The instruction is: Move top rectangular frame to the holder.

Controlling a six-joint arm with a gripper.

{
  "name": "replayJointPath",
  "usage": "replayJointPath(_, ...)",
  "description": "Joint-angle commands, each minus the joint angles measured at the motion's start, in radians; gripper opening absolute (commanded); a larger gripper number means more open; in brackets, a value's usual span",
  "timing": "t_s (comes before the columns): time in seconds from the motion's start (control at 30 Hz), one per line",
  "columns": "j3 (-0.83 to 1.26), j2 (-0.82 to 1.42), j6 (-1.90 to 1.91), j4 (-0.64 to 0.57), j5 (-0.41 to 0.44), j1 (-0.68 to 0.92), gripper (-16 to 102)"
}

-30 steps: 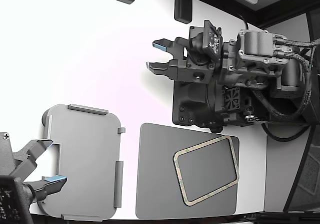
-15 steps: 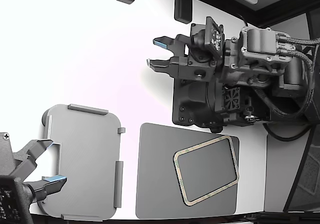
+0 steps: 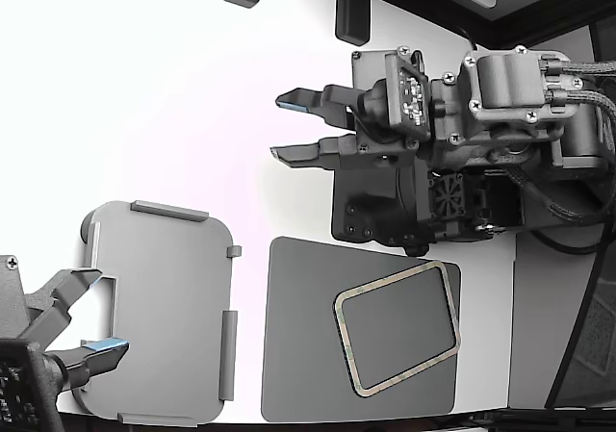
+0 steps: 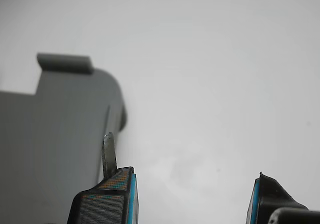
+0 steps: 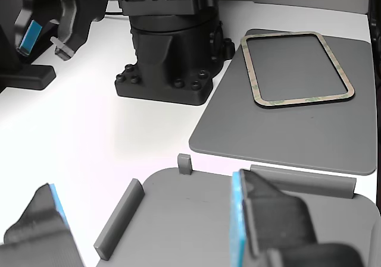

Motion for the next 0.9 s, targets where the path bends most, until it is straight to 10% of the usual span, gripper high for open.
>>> replayJointPath(0.0, -0.167, -0.071, 0.011, 0.072, 0.092, 0.193, 91)
replayJointPath(0.3, -0.44, -0.37, 0.114, 0.299, 0.232, 0.603, 89)
replayJointPath(0.87, -0.46, -0.611, -0.337, 0.337, -0.032, 0.974, 100)
